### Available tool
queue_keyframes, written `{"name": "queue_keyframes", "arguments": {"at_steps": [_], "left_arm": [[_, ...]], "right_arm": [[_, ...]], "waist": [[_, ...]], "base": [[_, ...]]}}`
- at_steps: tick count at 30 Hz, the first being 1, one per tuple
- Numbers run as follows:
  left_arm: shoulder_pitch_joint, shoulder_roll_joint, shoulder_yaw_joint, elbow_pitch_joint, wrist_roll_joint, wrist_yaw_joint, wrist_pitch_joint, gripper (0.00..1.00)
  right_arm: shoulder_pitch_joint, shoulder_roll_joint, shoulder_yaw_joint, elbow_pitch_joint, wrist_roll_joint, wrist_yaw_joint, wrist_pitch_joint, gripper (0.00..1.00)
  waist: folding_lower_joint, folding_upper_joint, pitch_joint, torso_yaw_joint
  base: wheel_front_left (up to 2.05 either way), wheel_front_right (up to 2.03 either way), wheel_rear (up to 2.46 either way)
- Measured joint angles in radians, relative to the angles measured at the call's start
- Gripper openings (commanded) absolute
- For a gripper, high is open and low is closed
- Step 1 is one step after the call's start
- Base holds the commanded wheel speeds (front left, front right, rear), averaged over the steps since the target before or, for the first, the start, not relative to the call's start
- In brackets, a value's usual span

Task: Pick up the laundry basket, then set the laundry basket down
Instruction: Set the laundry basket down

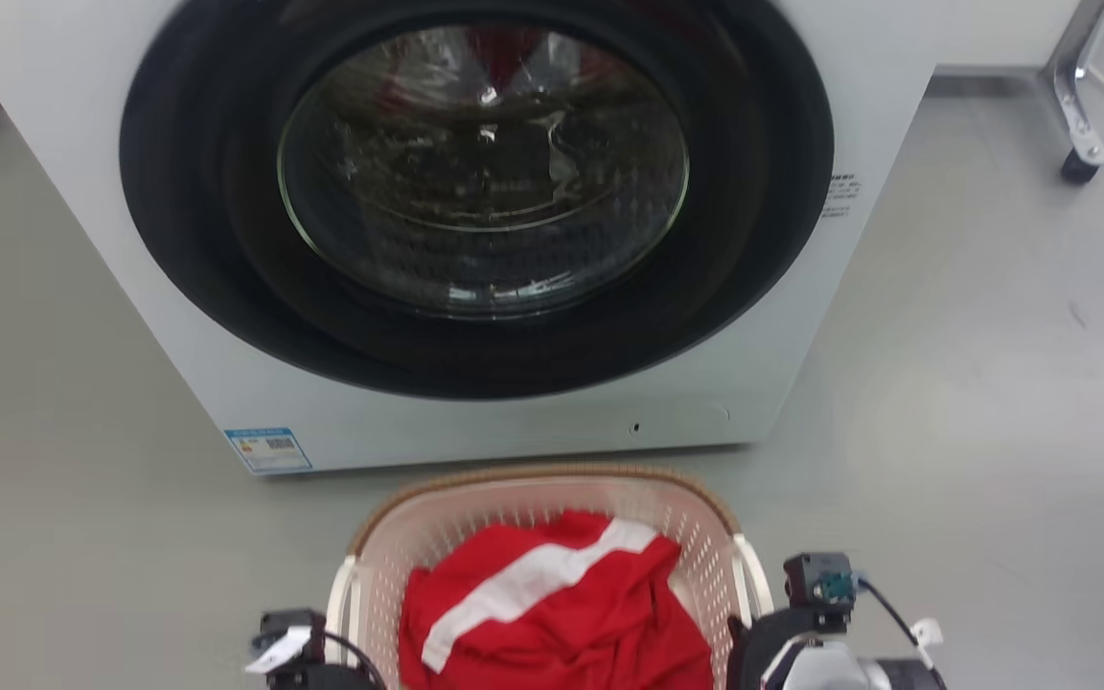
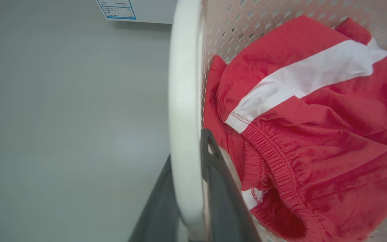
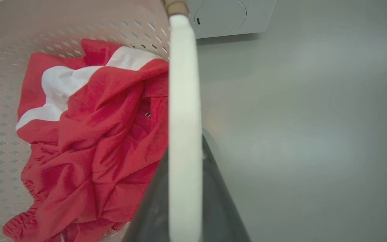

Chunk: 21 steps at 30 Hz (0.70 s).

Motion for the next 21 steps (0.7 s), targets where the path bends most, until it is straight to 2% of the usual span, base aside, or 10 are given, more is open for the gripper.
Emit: {"name": "queue_keyframes", "arguments": {"at_steps": [21], "left_arm": [[-0.232,0.003,0.001,-0.033,0.026,0.017,-0.036,0.00]], "right_arm": [[-0.246,-0.002,-0.021,0.063,-0.031,0.001,-0.068,0.00]], "waist": [[0.0000,0.0001,0.288,0.008]], "base": [[0.00,0.00,0.00]]}}
